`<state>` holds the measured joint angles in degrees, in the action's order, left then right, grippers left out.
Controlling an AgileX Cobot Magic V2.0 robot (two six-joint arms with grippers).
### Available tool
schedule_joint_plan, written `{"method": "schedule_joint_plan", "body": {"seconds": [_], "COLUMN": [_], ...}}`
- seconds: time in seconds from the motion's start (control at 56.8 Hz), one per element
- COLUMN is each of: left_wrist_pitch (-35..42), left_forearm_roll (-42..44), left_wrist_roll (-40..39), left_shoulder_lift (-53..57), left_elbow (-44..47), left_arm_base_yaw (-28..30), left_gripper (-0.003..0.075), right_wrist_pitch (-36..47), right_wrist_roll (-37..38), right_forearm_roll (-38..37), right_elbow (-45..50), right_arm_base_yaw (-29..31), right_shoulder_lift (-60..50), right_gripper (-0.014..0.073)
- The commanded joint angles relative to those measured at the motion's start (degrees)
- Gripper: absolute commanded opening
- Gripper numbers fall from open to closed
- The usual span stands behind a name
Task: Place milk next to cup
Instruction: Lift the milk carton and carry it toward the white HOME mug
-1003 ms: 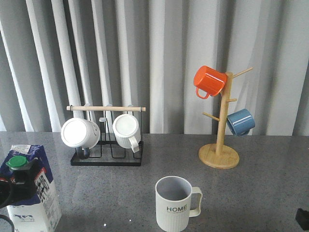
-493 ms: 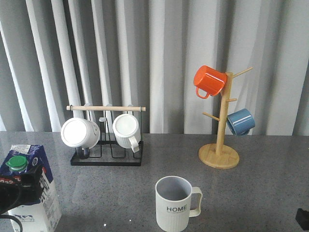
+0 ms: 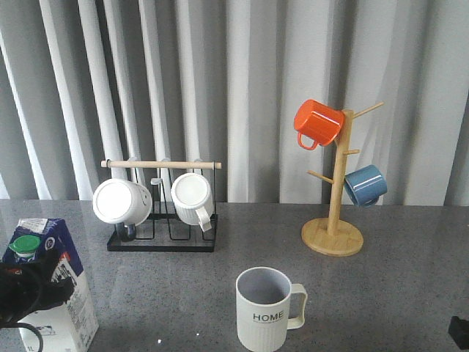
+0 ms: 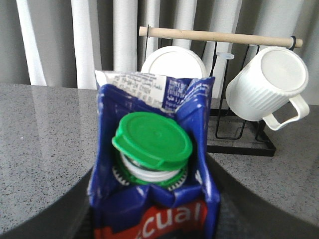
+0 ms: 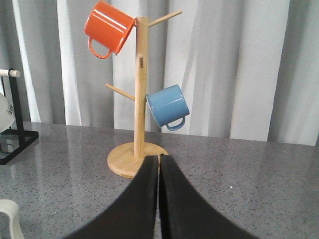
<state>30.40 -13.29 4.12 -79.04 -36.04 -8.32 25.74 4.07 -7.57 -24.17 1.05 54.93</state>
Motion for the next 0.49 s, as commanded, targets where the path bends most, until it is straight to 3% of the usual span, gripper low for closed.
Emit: {"method": "schedule_joint_plan", "body": {"seconds": [0.0, 0.475], "left_wrist_pitch": [4.62, 6.01], "left_forearm_roll": [0.55, 0.5], "left_wrist_roll": [-0.94, -0.97], "left_shoulder_lift": [1.6, 1.6], "left_elbow": [-1.8, -1.72], "left_arm_base_yaw": [-0.26, -0.26], "left_gripper": [0.0141, 0.0146], "right_wrist_pitch": [4.5, 4.44], "right_wrist_roll": [-0.21, -0.21], "right_forearm_roll": [0.1, 0.1], "right_elbow": [-1.51, -1.51], "right_arm_base_yaw": [0.39, 0.39], "right_shoulder_lift": [-0.79, -0.79], "right_gripper": [-0.0006, -0.0006]}}
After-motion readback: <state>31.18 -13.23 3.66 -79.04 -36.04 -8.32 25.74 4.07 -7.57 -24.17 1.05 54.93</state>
